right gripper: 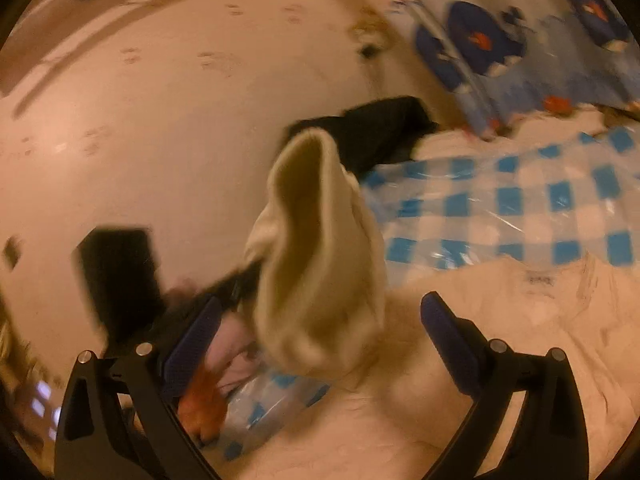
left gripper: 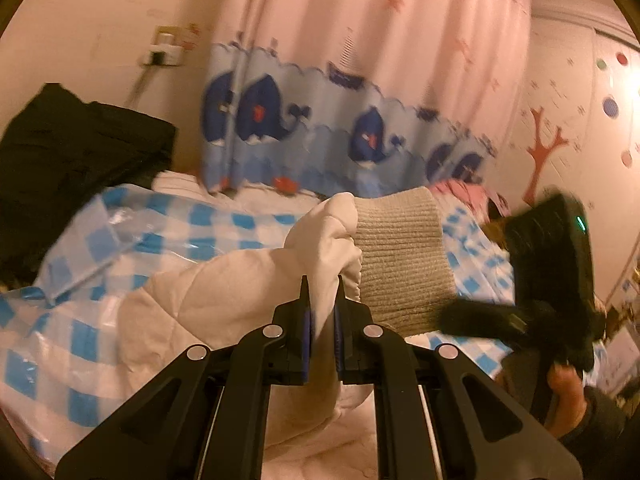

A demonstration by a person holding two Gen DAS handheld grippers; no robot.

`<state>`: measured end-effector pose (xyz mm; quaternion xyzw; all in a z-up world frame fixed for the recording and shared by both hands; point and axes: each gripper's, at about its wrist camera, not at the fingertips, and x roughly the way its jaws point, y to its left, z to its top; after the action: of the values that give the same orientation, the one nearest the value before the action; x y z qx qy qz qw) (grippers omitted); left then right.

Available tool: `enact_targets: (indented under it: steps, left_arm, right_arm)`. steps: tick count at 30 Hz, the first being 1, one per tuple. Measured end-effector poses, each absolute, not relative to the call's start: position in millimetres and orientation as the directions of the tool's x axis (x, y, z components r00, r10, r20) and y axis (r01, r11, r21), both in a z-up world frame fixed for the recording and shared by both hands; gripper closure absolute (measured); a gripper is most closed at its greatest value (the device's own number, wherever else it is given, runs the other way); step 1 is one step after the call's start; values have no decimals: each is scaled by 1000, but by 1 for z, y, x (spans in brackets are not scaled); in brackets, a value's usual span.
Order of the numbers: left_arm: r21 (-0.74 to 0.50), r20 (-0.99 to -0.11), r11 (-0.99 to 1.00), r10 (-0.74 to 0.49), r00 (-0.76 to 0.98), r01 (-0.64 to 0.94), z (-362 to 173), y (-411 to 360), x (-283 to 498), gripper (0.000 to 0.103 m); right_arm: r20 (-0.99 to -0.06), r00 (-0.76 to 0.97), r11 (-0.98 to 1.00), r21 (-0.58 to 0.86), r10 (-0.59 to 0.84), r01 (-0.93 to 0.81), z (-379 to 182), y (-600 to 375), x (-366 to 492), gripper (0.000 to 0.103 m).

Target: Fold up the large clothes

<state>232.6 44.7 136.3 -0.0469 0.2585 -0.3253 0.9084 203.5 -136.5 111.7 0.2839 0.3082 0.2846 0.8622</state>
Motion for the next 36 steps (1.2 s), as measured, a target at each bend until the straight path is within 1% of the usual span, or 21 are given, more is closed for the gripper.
enact_targets:
  steps: [1, 2, 3, 4, 5, 7, 8, 10, 11, 12, 13, 16, 19, 21, 23, 25, 26, 29, 31, 34, 36]
  left_arm:
    - [-242, -444, 778, -620, 647, 579, 135, 38, 229, 95]
    - [-222, -455, 774, -620, 639, 593, 131, 29, 226, 95]
    - [-209, -463, 773, -617, 636, 599, 130, 24, 224, 95]
    - [-182, -483, 780, -602, 636, 599, 128, 17, 222, 95]
    - [-150, -497, 783, -588, 638, 604, 127, 11, 220, 92]
    - [-121, -514, 782, -576, 636, 611, 124, 7, 216, 91]
    - [-105, -521, 784, -567, 638, 611, 124, 7, 214, 85]
    - [-91, -507, 803, -547, 666, 589, 125, 17, 207, 63]
    - [-91, -492, 816, -536, 686, 571, 128, 23, 205, 43]
    - [-92, -471, 833, -520, 713, 546, 129, 34, 204, 30]
    - [-95, -459, 854, -494, 738, 512, 129, 45, 206, 28]
    - [-154, -497, 882, -458, 737, 445, 120, 65, 229, 27]
    - [-226, -513, 885, -463, 723, 406, 105, 75, 248, 27]
    - [-258, -525, 883, -469, 710, 393, 93, 73, 257, 27]
    - [-256, -562, 886, -461, 687, 386, 74, 62, 264, 27]
    - [-236, -598, 889, -451, 663, 391, 58, 49, 270, 27]
    - [-217, -624, 893, -438, 647, 395, 48, 40, 274, 27]
    - [-126, -704, 909, -364, 610, 397, 16, 16, 284, 27]
    - [-94, -734, 920, -322, 597, 381, -3, 10, 290, 27]
    - [-80, -766, 931, -286, 576, 356, -25, 7, 299, 27]
    - [-65, -780, 936, -264, 568, 346, -36, 7, 304, 27]
  right_arm:
    - [-358, 648, 662, 681, 673, -311, 109, -139, 206, 8]
    - [-343, 649, 649, 694, 679, -312, 105, -143, 206, 22]
    - [-335, 646, 636, 707, 686, -309, 99, -150, 207, 44]
    - [-314, 637, 606, 732, 704, -310, 94, -156, 209, 75]
    - [-305, 624, 589, 745, 720, -315, 90, -161, 210, 83]
    - [-315, 610, 594, 736, 727, -326, 84, -166, 210, 85]
    - [-316, 614, 593, 740, 723, -317, 81, -171, 210, 85]
    - [-294, 633, 575, 762, 716, -298, 78, -189, 208, 86]
    - [-280, 643, 565, 773, 713, -289, 78, -198, 206, 86]
    - [-263, 661, 555, 784, 703, -278, 79, -214, 204, 86]
    - [-254, 672, 556, 783, 696, -280, 83, -223, 201, 86]
    - [-222, 694, 565, 764, 685, -312, 104, -243, 188, 86]
    - [-214, 711, 593, 730, 670, -339, 125, -254, 176, 86]
    - [-227, 719, 614, 715, 657, -335, 126, -261, 171, 86]
    - [-240, 725, 621, 717, 646, -316, 119, -269, 167, 86]
    - [-276, 728, 631, 728, 627, -267, 96, -283, 161, 86]
    - [-311, 729, 641, 734, 610, -224, 76, -292, 157, 86]
    - [-411, 715, 659, 746, 566, -93, 16, -319, 152, 86]
    - [-449, 704, 650, 760, 550, -23, -17, -336, 153, 86]
    - [-464, 702, 615, 787, 540, 47, -57, -356, 154, 86]
    - [-456, 705, 604, 795, 543, 49, -68, -360, 155, 86]
